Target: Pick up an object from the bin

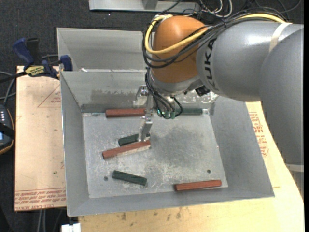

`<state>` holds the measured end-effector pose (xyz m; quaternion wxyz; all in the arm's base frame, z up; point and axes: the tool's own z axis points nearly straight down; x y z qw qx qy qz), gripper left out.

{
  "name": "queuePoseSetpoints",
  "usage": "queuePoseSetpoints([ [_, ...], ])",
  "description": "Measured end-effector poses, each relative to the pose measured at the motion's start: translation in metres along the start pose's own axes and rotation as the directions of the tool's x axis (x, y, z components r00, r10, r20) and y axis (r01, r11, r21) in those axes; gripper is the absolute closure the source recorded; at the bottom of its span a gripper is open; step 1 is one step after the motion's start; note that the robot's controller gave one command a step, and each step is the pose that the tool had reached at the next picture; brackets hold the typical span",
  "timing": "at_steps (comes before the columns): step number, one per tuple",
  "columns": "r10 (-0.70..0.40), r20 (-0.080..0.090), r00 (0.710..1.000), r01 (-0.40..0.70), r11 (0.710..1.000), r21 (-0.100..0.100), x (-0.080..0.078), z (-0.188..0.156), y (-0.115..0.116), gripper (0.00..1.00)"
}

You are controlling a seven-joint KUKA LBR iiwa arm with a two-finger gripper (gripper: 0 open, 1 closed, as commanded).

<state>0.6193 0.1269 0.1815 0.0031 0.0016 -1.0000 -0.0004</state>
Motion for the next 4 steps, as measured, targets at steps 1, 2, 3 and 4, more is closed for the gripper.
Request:
queuePoseSetpoints([
  [1, 0.002, 0.007, 1.0, -0.002, 1.0, -0.001, -0.002, -0.005, -0.001, 0.0],
  [2, -0.029, 0.034, 0.999, 0.029, 1.0, -0.008, 0.011, 0.097, -0.004, 1.0],
  [3, -0.028, 0.034, 0.999, 0.029, 1.0, -0.008, 0.011, 0.097, -0.004, 1.0],
  [4, -0.06, 0.011, 0.998, 0.06, 0.998, 0.0, 0.009, -0.032, 0.009, 1.0],
])
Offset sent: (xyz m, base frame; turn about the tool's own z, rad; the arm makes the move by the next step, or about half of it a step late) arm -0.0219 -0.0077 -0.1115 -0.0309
